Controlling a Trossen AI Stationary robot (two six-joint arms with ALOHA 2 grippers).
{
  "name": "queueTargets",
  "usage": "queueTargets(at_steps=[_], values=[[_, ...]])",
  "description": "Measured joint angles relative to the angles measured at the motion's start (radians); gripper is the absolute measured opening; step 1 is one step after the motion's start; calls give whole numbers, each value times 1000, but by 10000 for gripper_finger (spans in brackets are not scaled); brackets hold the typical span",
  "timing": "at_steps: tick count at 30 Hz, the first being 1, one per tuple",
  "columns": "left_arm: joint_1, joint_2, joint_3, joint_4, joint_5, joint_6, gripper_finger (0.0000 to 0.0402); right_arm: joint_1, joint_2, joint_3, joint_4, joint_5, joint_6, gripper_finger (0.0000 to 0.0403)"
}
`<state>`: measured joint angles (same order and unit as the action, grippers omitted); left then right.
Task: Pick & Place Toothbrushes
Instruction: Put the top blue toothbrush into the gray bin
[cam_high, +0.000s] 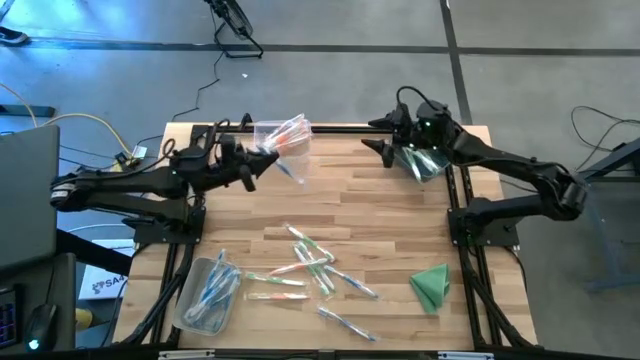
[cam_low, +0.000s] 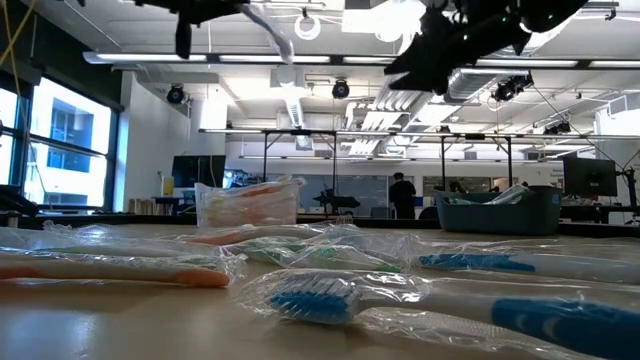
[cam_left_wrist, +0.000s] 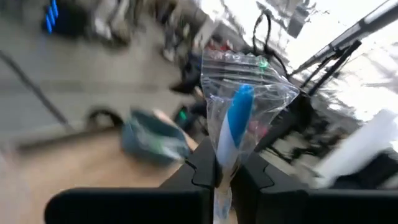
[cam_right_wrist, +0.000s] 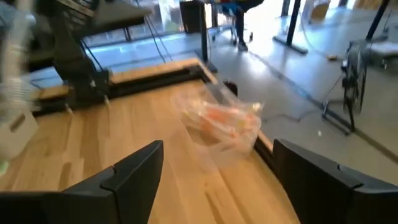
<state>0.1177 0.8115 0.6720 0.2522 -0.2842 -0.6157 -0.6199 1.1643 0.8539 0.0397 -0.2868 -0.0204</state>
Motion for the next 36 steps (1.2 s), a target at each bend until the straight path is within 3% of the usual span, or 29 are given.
queueTargets(at_steps=[6, 14, 23, 36], values=[[0, -66, 0, -180, 132, -270, 18, -16, 100, 0, 1, -3, 0, 295], [0, -68, 0, -205, 211, -446, 25, -15, 233, 0, 16, -37, 36, 288], [0, -67, 0, -204, 299, -497, 17, -15, 313, 0, 67, -38, 76, 285], [-23, -57, 0, -202, 354, -588, 17, -9, 313, 0, 119, -32, 107, 285]])
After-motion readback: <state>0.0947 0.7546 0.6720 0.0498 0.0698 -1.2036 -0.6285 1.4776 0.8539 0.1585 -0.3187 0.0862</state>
